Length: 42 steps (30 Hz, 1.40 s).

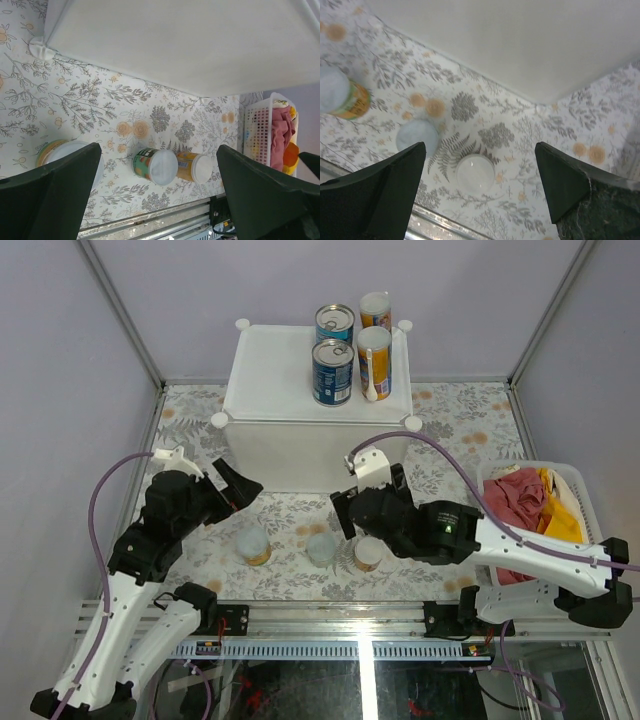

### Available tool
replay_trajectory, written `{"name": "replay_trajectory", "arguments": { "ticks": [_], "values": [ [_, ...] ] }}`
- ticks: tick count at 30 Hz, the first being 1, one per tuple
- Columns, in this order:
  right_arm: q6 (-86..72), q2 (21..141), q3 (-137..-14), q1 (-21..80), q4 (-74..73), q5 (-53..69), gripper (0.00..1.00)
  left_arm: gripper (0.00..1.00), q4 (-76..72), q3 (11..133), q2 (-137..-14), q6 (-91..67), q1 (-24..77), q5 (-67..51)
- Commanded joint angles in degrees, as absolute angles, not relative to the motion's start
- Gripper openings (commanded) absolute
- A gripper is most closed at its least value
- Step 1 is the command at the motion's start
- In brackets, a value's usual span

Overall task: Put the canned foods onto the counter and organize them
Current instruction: Pick up the canned food from the center of the board.

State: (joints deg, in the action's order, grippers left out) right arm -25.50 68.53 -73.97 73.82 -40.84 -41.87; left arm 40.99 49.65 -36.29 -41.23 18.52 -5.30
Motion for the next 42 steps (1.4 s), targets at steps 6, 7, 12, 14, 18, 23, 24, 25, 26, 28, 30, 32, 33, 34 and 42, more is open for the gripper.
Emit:
{"name": "replay_trajectory", "arguments": {
  "ticks": [6, 7, 12, 14, 18, 23, 24, 25, 26, 28, 30, 32, 33, 34, 42],
  "values": [
    [-47.96, 65.25, -61.89, 74.18, -45.36, -39.71, 0.99, 1.00, 41.31, 48.88, -36.37, -38.71, 18.09, -7.58],
    [-48.92, 65.26, -60.65, 74.18, -44.94, -38.72, 0.99, 1.00, 41.27, 48.87, -36.39, -38.56, 18.15, -7.64],
    [-52.75, 64.54, -55.06, 74.18, -42.74, -35.98, 1.00, 1.00, 40.76, 48.78, -36.52, -37.87, 18.20, -8.16],
    [-52.66, 63.46, -52.98, 74.19, -40.45, -35.51, 0.99, 1.00, 40.33, 48.55, -36.53, -37.71, 18.08, -8.54],
    [-52.58, 62.45, -49.64, 74.18, -36.76, -34.39, 0.99, 1.00, 39.62, 48.34, -36.90, -37.47, 18.09, -9.19],
    [-52.90, 63.14, -47.07, 74.44, -34.43, -33.75, 0.99, 1.00, 39.46, 49.10, -38.00, -36.51, 18.11, -9.43],
    [-52.84, 63.19, -46.38, 74.47, -33.64, -33.73, 0.99, 1.00, 39.40, 49.31, -38.05, -36.40, 18.13, -9.37],
    [-52.84, 63.26, -45.72, 74.52, -32.92, -33.67, 0.99, 1.00, 39.31, 49.36, -37.99, -36.32, 18.10, -9.27],
    [-52.88, 63.28, -45.10, 74.53, -32.36, -33.70, 0.99, 1.00, 39.22, 49.46, -37.91, -36.18, 18.10, -9.29],
    [-53.12, 63.37, -43.90, 74.54, -31.30, -33.76, 0.99, 1.00, 39.20, 49.69, -37.79, -35.92, 18.09, -9.18],
    [-52.88, 63.28, -42.72, 74.53, -29.85, -33.54, 0.99, 1.00, 39.21, 49.95, -37.85, -35.55, 18.15, -9.16],
    [-52.57, 63.48, -41.93, 74.54, -28.53, -33.44, 0.99, 1.00, 39.23, 50.09, -37.88, -35.36, 18.10, -9.04],
    [-52.55, 63.66, -41.70, 74.53, -28.08, -33.51, 0.99, 1.00, 39.20, 50.10, -37.94, -35.34, 18.10, -8.97],
    [-52.41, 63.90, -41.52, 74.59, -27.65, -33.63, 0.99, 1.00, 39.20, 50.10, -37.95, -35.33, 18.11, -9.00],
    [-52.09, 64.47, -38.06, 74.62, -24.14, -34.64, 1.00, 1.00, 39.26, 49.49, -37.35, -35.44, 18.08, -9.08]
  ]
}}
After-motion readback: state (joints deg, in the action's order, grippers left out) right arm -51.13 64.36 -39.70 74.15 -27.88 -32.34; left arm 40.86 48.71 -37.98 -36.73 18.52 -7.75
